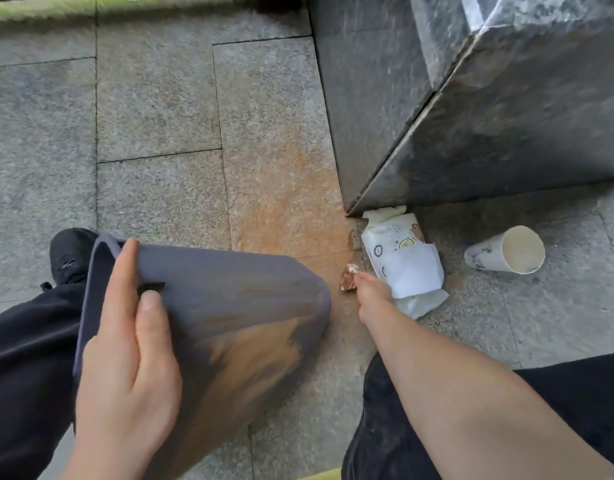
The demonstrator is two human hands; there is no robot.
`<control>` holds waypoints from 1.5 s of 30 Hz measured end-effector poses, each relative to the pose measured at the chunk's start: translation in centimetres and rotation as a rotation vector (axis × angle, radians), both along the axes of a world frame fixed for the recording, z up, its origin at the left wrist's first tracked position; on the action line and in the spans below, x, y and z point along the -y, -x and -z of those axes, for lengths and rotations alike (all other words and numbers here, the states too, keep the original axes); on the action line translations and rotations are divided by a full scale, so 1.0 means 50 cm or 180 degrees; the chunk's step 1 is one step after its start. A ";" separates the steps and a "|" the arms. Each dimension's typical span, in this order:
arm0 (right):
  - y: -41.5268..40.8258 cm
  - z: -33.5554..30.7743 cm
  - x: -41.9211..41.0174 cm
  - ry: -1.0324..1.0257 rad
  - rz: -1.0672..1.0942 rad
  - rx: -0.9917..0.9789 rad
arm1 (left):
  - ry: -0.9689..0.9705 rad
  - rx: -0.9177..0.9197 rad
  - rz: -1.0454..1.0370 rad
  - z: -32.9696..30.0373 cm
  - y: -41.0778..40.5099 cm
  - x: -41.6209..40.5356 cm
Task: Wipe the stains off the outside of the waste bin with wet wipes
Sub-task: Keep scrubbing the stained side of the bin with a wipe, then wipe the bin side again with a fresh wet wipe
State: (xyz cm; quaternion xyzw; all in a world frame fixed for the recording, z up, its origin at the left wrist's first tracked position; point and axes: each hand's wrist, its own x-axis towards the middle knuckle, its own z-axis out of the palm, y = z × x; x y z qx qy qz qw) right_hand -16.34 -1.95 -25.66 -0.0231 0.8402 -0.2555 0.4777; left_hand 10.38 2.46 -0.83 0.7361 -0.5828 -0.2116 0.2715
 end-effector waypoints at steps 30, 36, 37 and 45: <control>0.167 -0.106 -0.028 -0.0397 0.0682 -0.0901 | -0.0268 -0.0184 0.0220 -0.034 0.054 0.000; 0.159 -0.155 -0.023 0.0160 0.0643 -0.0833 | -0.0278 -0.0237 0.0106 -0.040 0.053 -0.007; 0.161 -0.160 -0.021 0.0179 0.0685 -0.0770 | -0.0298 -0.0232 0.0105 -0.041 0.055 -0.008; 0.184 -0.175 -0.044 -0.0741 -0.0694 -0.1541 | -0.0307 -0.0154 0.0219 -0.050 0.061 -0.022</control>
